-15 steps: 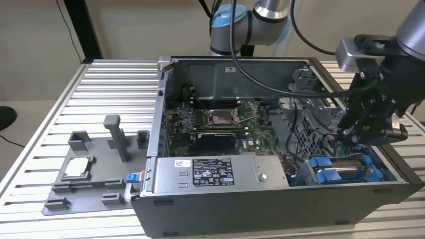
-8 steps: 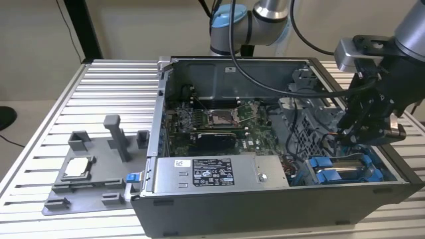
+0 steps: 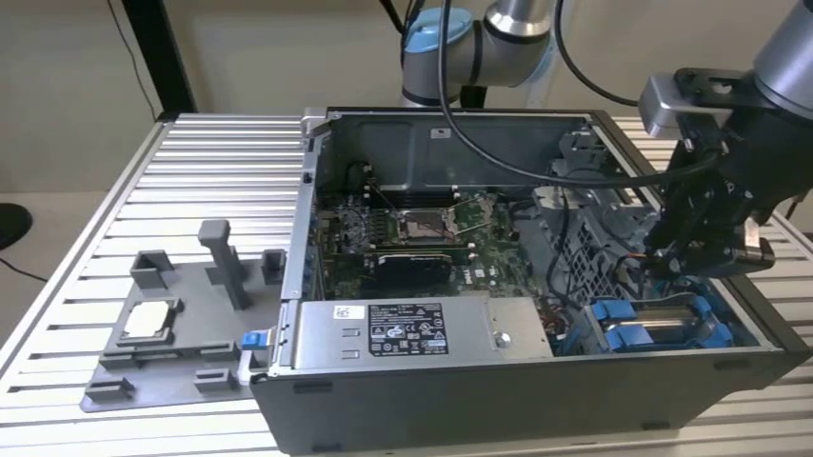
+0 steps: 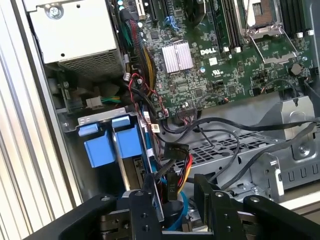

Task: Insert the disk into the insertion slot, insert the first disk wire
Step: 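Insert the first disk wire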

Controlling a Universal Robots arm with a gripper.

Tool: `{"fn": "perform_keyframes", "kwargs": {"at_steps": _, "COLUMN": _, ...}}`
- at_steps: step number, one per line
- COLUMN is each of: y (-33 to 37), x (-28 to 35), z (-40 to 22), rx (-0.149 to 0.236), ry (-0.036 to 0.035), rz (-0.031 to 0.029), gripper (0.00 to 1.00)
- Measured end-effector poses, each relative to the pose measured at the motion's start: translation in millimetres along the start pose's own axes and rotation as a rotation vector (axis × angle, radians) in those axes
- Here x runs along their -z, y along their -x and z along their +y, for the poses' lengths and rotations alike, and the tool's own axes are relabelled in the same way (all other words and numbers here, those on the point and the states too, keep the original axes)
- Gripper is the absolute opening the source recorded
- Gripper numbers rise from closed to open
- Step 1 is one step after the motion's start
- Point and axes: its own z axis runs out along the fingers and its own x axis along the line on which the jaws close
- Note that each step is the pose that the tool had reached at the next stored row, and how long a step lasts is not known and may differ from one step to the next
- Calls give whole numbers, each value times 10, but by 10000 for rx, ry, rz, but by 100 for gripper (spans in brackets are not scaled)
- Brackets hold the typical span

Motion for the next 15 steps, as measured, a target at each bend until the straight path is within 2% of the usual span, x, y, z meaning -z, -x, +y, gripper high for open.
{"fn": "perform_keyframes", "kwargs": {"at_steps": 11, "y": 16, "x": -3, "z": 4, "rx": 1, "ry": 0, "rz": 0, "gripper": 100}}
{"fn": "perform_keyframes", "kwargs": {"at_steps": 12, "y": 17, "x": -3, "z": 4, "rx": 3, "ry": 0, "rz": -1, "gripper": 0}}
{"fn": "perform_keyframes", "kwargs": {"at_steps": 15, "y": 18, "x": -3, "z": 5, "rx": 26, "ry": 3, "rz": 1, "gripper": 0}}
